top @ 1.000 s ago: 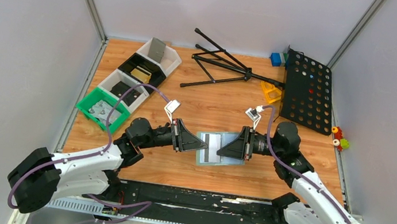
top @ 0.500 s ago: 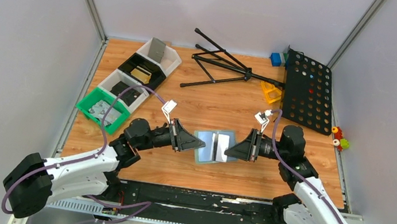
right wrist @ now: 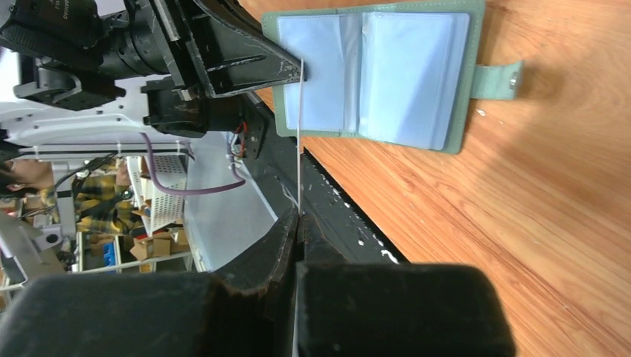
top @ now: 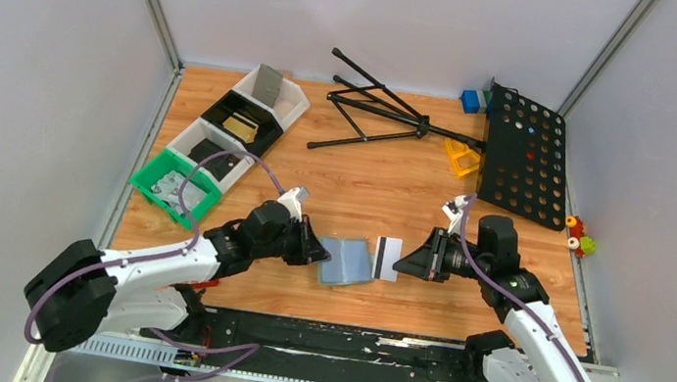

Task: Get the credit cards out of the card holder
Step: Remove the credit card from the card holder, then place the credit card in the storage box.

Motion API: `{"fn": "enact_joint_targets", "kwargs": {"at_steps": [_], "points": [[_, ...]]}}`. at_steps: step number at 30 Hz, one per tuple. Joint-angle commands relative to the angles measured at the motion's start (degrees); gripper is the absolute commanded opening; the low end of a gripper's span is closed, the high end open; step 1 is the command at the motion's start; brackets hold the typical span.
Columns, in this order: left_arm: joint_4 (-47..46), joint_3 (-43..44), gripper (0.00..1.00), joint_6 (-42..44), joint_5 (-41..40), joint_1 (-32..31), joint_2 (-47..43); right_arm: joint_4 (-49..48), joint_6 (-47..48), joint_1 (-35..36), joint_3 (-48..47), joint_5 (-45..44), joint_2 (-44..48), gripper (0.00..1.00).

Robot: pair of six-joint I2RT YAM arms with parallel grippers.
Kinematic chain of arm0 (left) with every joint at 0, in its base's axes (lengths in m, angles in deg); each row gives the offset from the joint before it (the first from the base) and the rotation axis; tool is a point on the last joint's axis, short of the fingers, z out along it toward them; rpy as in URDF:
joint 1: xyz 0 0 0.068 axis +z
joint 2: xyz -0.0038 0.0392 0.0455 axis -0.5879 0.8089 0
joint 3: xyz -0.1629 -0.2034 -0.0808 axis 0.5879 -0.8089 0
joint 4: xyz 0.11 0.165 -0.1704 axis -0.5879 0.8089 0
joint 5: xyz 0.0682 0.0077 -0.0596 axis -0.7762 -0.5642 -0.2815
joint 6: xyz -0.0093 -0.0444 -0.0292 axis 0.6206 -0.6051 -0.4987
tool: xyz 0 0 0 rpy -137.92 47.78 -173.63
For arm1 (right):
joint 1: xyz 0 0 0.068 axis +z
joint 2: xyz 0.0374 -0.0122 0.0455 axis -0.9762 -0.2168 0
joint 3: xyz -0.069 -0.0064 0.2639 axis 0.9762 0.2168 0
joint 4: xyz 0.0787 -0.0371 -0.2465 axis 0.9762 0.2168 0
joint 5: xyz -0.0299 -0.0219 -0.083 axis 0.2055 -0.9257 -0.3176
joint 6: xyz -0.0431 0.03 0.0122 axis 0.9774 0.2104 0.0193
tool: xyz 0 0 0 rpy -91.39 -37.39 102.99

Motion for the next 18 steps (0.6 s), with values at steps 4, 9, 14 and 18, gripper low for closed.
{"fn": "enact_joint_targets", "kwargs": {"at_steps": [4,9,14,18], "points": [[20.7,8.9,0.41,9.7,-10.9,0.2,4.7,3.7,4.3,-0.2,-3.2,-3.7,1.5,0.0],[25.0,10.5,0.61,11.4,-13.4,0.2,-0.5,-0.3,2.6,-0.2,-2.5,0.8,0.9,0.0],[20.5,9.3,0.61,10.8,-6.4,0.2,-7.0,-6.7,-0.5,-0.2,-1.8,4.8,1.0,0.0],[13.0,8.3,0.61,8.6,1.9,0.1,-9.7,-12.5,-4.1,-0.1,-0.6,8.1,1.1,0.0]]}}
